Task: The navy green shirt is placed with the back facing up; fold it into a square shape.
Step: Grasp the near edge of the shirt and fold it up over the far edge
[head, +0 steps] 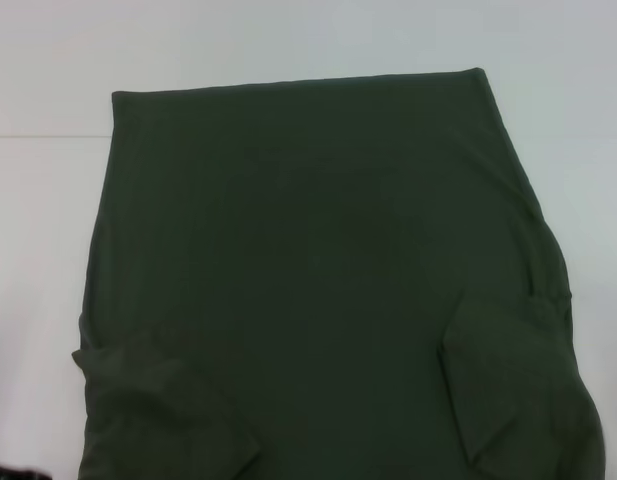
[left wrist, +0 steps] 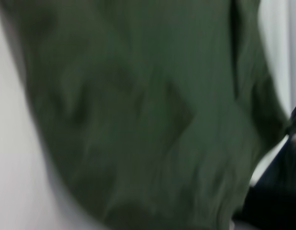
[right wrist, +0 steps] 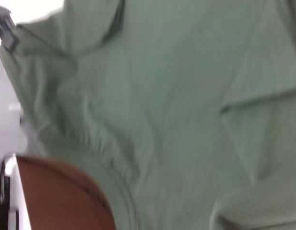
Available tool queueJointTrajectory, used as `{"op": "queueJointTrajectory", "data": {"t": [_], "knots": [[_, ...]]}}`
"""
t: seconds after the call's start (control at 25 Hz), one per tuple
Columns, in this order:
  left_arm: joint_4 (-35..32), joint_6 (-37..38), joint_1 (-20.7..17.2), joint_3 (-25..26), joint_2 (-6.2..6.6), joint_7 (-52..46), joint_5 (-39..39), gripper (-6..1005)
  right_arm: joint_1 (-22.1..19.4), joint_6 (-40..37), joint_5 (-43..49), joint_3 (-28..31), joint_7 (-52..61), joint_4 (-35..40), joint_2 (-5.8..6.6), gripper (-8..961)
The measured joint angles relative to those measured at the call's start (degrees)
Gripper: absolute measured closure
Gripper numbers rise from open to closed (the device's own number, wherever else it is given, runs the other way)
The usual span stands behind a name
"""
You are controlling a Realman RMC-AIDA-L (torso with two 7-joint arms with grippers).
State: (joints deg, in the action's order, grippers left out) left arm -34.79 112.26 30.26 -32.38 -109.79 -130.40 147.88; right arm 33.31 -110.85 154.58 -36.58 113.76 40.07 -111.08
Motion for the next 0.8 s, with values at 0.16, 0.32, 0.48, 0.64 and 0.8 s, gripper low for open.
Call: {"op": "queueJointTrajectory", "data": {"t": [0.16,0.32,0.48,0.64,0.8], "knots": [[0.0,-0.8,0.6,9.8,0.25,1.5,0.0,925,0.6,0.6,-0.7,6.9,-0.2,0.0,0.38,922],[-0.1,-3.3,0.5,20.5,0.6,1.0,-1.0,921,0.5,1.8,-5.6,12.2,0.1,0.1,1.34,922],[-0.2,-6.6,-0.5,24.7,0.7,0.9,-4.9,918,-0.1,6.5,-11.9,15.2,0.3,-0.1,1.78,922],[0.1,-10.1,-1.6,26.3,0.11,1.7,-10.4,915,-0.2,13.2,-17.9,15.8,0.1,-1.6,1.53,922],[0.3,-14.0,-2.1,26.4,-1.72,3.1,-15.1,911,-0.1,20.0,-23.9,15.7,-0.8,-4.0,0.88,922]]}}
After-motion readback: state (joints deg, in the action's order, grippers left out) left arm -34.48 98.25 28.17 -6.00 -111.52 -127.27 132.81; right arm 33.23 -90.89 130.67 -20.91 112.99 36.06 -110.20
